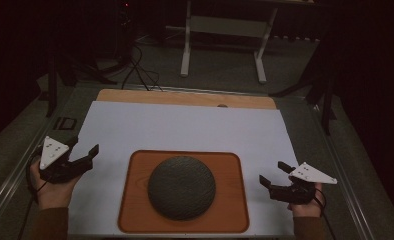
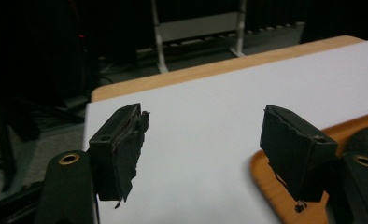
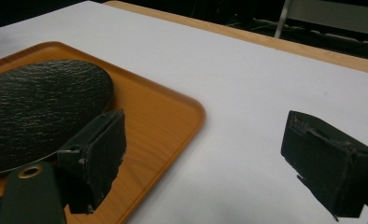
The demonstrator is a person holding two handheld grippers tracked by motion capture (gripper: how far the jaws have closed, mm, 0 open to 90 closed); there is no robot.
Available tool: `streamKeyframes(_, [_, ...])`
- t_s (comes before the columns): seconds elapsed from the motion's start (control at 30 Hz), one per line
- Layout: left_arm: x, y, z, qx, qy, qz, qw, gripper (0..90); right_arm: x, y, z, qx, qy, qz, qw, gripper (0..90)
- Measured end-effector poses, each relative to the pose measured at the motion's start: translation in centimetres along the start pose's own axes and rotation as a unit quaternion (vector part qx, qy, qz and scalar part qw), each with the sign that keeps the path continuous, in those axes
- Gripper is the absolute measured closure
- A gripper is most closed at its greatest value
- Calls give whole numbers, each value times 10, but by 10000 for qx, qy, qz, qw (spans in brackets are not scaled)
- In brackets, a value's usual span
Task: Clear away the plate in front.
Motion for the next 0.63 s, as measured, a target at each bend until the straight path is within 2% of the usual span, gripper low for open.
streamKeyframes(0.2, [-15,-2,13,223,-68,42,9997,295,0,-1,0,-10,12,-24,10000,139])
streamKeyframes(0.3, [-21,-3,18,242,-68,82,9997,274,0,-1,-1,-11,10,-37,10000,139])
streamKeyframes(0.63, [-25,-5,27,352,-114,88,9993,255,1,-1,-1,-9,-8,-69,10000,139])
Point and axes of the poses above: each handheld gripper's, and its own axes: y roughly forward along the jaws, x roughly out of its top, z roughly to its left, the point moved 7 cm from there along y, roughly forward along the jaws, and after that the axes turned 11 degrees about x, right-handed, at the moved point
